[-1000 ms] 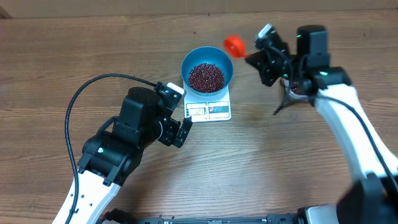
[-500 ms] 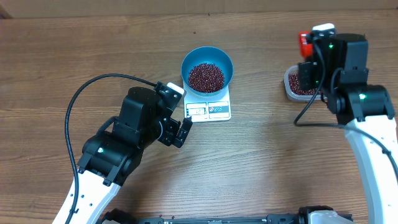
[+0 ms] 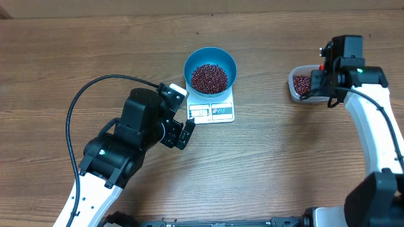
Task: Scoop item into bowl and weigh 150g on scale
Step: 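Move the empty scoop back to the bean tub, then scoop more beans from the tub with the right gripper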
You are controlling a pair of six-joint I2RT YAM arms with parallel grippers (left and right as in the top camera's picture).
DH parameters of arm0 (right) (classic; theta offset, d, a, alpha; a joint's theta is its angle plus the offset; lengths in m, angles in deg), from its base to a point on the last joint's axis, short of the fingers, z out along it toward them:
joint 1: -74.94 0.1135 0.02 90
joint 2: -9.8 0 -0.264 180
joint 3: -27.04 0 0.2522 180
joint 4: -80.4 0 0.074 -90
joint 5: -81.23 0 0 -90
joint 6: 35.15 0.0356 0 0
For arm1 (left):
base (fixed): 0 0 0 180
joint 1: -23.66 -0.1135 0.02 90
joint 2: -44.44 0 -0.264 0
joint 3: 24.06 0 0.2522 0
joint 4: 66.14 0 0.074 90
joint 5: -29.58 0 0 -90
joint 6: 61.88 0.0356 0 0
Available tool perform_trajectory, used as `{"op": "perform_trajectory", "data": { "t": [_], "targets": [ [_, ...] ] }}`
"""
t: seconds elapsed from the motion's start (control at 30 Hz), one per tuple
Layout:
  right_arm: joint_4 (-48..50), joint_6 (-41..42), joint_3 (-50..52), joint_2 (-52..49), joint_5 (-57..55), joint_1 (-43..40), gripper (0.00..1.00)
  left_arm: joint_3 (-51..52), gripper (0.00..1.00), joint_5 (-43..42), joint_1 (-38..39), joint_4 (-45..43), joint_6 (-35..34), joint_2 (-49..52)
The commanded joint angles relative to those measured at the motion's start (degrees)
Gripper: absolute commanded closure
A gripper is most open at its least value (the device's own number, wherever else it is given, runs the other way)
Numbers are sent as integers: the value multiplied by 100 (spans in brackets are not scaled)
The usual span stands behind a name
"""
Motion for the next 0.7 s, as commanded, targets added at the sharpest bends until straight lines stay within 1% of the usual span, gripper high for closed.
{"op": "perform_trajectory", "data": {
  "t": [0.0, 0.27, 0.47, 0.67],
  "targets": [
    [-7, 168, -15, -208, 20, -17, 96, -46, 0, -63, -24, -20, 90, -66],
    [162, 166, -15, -605, -199, -24, 96, -46, 0, -63, -24, -20, 90, -66],
    [173, 173, -15, -859, -911, -24, 96, -46, 1, -61, -24, -17, 90, -66],
    [192, 168, -15, -986, -960, -87, 96, -46, 0, -63, -24, -20, 90, -66]
  ]
}}
